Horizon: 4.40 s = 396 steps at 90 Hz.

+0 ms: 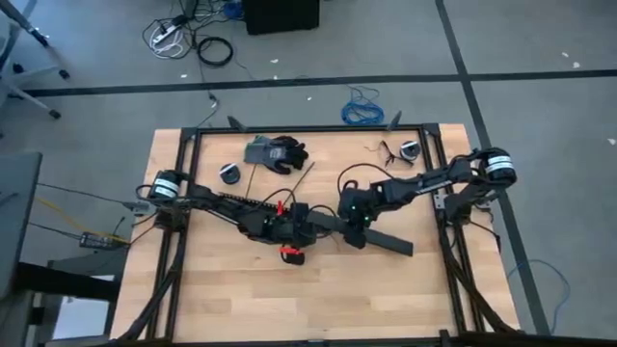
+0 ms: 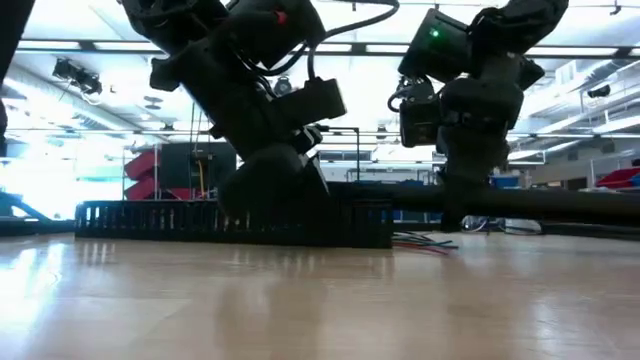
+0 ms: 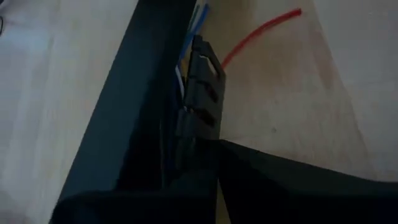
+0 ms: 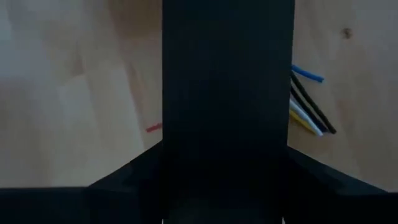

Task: Ziptie cables
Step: Close the black cable duct cover

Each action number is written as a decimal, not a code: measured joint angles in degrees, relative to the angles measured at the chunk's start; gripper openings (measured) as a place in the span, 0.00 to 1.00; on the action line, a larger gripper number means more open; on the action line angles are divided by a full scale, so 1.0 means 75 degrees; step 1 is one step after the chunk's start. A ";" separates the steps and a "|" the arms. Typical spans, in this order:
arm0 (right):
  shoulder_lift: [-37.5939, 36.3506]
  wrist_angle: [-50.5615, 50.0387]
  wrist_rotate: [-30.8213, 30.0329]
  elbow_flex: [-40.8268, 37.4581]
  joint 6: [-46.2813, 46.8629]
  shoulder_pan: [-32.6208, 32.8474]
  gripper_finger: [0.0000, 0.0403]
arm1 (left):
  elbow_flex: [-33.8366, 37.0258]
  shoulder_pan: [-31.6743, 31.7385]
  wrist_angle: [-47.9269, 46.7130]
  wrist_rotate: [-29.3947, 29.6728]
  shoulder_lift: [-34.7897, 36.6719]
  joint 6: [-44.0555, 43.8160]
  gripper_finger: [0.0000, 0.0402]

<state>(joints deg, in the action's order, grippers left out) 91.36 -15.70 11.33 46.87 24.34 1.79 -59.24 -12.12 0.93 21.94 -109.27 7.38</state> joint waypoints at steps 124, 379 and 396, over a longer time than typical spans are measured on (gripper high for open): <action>0.0052 0.0251 -0.0372 0.0000 -0.0693 0.0291 0.79 | -0.0001 -0.0119 -0.0256 -0.0714 0.0191 0.0372 0.00; 0.0063 0.0259 -0.0465 0.0000 -0.2195 0.0320 0.41 | 0.0002 0.0953 -0.1775 -0.1481 0.2167 0.0782 0.00; 0.0063 0.0195 -0.0617 0.0000 -0.2197 0.0317 0.23 | 0.0172 0.0953 -0.1738 -0.1484 0.2162 0.0697 0.00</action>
<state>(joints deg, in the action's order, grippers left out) 91.83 -14.24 6.70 46.87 7.86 4.16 -57.94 -4.97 -12.11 10.81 -93.06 12.60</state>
